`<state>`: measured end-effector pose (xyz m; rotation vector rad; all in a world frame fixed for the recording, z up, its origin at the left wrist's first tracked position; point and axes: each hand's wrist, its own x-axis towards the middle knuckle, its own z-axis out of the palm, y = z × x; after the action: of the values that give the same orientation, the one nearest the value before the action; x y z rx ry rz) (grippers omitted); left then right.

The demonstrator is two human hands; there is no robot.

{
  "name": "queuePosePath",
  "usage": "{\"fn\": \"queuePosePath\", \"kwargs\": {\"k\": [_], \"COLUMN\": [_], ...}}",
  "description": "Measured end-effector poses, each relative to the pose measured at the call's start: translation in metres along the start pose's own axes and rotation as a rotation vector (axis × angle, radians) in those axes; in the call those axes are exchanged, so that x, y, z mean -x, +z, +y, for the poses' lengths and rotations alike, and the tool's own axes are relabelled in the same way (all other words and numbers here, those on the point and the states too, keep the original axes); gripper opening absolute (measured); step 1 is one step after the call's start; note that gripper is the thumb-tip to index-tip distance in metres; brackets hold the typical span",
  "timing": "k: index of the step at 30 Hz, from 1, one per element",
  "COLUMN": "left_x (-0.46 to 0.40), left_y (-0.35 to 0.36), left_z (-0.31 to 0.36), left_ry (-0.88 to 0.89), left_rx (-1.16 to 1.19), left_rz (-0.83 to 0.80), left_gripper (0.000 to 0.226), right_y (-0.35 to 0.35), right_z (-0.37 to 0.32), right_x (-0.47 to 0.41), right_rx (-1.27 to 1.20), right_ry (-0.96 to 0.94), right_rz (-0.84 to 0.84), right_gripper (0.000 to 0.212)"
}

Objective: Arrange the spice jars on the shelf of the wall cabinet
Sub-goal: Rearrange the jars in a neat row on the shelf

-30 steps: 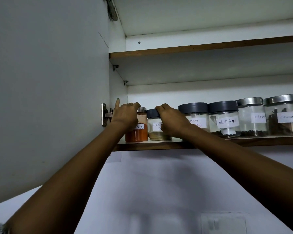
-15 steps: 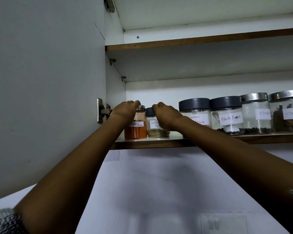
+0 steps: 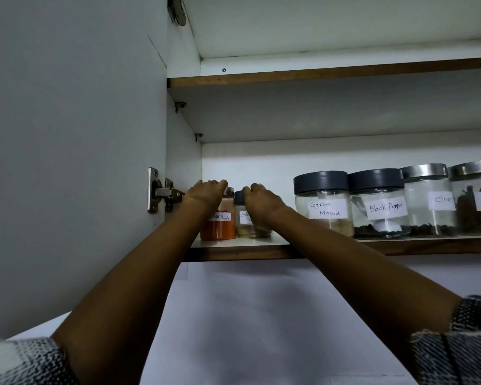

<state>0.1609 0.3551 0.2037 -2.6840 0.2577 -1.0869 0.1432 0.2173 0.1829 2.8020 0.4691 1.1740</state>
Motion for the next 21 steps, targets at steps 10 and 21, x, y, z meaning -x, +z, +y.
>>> {"fn": "queuePosePath", "kwargs": {"k": [10, 21], "left_x": [-0.025, -0.04], "left_y": [0.028, 0.049], "left_z": [-0.01, -0.017], "left_ry": [0.014, -0.043], "left_rx": [0.016, 0.033], "left_rz": [-0.024, -0.091], "left_gripper": [0.062, 0.082], "right_y": [0.02, 0.031], "right_z": [0.001, 0.002], "right_x": [-0.028, -0.048], "right_rx": [0.061, 0.127], "right_ry": [0.005, -0.017], "right_rz": [-0.09, -0.171], "right_gripper": [0.053, 0.062]}}
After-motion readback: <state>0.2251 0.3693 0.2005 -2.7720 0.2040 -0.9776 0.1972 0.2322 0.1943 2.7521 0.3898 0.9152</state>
